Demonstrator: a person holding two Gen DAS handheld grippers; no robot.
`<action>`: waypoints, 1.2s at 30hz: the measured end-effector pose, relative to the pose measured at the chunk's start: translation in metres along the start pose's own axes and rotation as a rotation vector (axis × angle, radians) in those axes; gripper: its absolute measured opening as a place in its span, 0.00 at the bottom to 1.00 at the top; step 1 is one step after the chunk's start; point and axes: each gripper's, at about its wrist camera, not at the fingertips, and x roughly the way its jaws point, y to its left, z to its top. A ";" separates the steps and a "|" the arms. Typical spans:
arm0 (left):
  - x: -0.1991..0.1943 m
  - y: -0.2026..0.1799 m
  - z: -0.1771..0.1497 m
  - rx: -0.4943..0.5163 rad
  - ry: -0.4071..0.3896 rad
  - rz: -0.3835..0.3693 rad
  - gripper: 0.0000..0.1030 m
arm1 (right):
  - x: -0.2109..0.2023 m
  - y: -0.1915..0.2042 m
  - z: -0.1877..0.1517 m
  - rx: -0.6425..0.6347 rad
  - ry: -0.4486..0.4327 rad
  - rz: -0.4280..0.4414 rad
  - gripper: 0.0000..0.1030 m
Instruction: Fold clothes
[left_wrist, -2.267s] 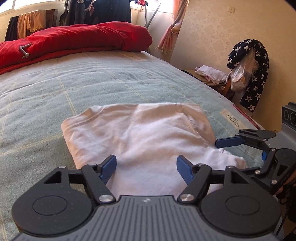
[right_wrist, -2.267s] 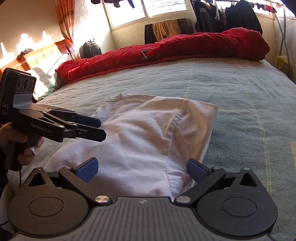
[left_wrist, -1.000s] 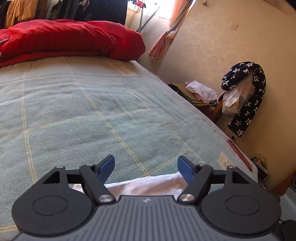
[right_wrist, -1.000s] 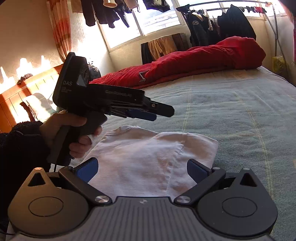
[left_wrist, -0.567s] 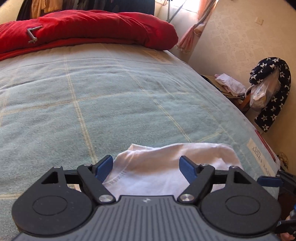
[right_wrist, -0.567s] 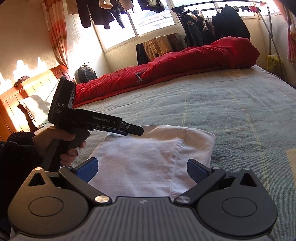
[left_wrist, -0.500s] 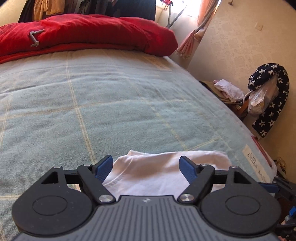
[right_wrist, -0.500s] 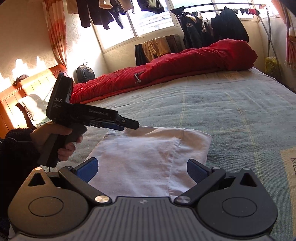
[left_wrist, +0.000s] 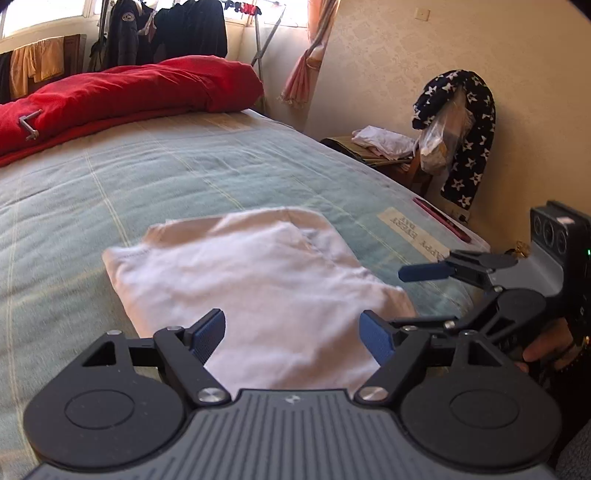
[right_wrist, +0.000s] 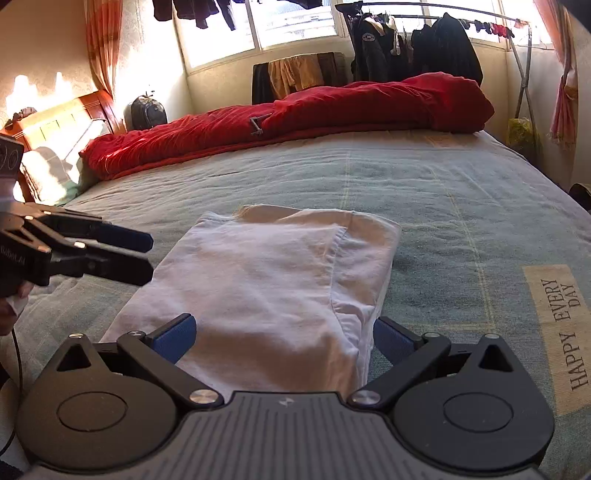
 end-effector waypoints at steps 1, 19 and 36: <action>0.002 -0.002 -0.007 -0.003 0.010 0.000 0.77 | -0.002 0.001 -0.002 0.002 0.001 -0.002 1.00; -0.016 -0.017 -0.036 -0.067 -0.065 0.133 0.80 | 0.017 -0.003 -0.005 0.086 0.003 0.134 1.00; 0.021 -0.006 -0.035 -0.116 -0.006 0.112 0.84 | 0.029 -0.016 -0.015 0.062 0.013 0.091 1.00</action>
